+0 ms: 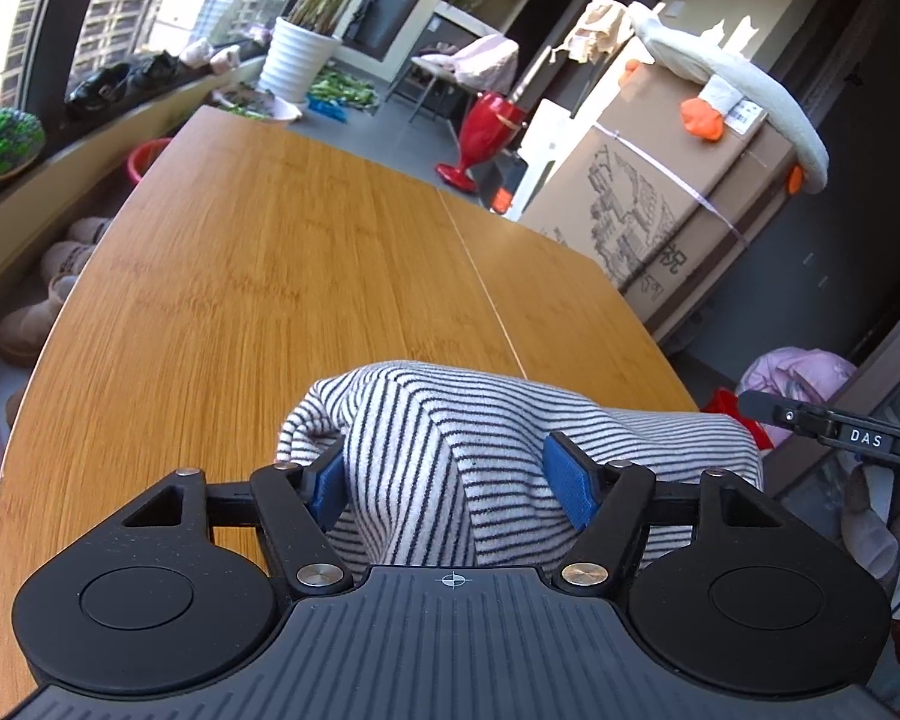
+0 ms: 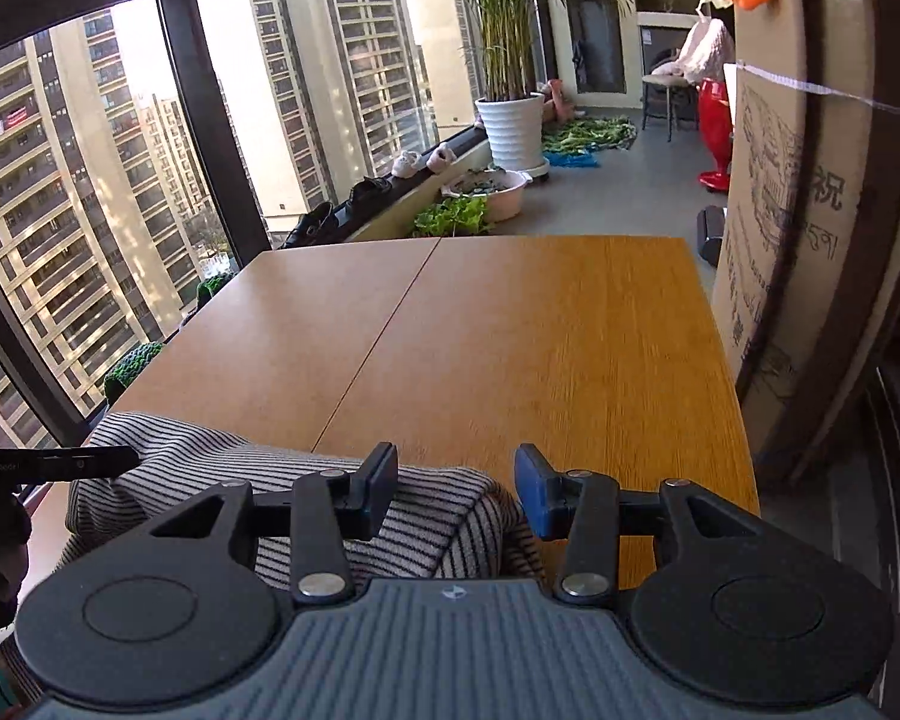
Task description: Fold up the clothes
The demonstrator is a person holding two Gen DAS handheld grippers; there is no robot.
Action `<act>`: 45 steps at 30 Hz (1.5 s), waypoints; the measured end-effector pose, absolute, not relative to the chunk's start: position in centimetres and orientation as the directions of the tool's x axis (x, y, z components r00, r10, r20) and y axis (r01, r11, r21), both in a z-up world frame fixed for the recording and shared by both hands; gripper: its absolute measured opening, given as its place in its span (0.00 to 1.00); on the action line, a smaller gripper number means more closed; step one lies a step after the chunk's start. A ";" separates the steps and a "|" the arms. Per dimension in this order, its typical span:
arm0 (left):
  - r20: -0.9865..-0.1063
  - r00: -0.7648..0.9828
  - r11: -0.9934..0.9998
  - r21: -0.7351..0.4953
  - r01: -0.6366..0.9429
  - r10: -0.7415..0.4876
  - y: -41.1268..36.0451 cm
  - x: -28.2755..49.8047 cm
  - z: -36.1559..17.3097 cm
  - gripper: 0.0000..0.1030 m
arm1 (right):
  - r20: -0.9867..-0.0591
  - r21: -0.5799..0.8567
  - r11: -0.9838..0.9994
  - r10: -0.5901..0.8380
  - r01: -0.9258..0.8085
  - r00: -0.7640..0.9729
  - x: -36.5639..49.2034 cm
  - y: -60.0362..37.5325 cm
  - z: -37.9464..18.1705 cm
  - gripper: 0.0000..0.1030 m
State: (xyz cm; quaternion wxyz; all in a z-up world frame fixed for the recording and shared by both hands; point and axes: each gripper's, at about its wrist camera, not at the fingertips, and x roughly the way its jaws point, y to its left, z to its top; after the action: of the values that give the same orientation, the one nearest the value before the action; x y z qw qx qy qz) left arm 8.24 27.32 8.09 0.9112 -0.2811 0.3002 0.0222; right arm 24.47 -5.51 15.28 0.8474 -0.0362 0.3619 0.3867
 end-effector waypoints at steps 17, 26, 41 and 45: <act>-0.496 0.861 0.835 -0.517 -0.190 -0.111 31.1 14.4 9.2 0.55 | -0.512 0.450 0.616 0.771 -0.646 0.378 31.1 -3.6 13.3 0.29; -0.471 0.880 0.901 -0.407 -0.149 -0.067 28.7 12.9 9.3 0.50 | -0.501 0.215 0.621 0.733 -0.754 0.461 28.1 -2.2 12.7 0.29; -0.486 0.870 0.862 -0.471 -0.185 -0.079 29.1 10.5 9.3 0.64 | -0.501 0.278 0.652 0.725 -0.705 0.473 26.9 -5.2 12.9 0.34; -0.443 0.890 0.878 -0.463 -0.125 -0.106 27.9 9.3 11.4 0.75 | -0.502 0.271 0.650 0.725 -0.710 0.472 26.5 -6.2 14.1 0.44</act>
State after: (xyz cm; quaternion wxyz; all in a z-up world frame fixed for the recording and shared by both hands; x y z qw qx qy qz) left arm 9.32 27.90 11.39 0.9402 -0.2472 0.2341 0.0049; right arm 26.46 -6.16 14.09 0.8577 0.0125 0.2987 0.4183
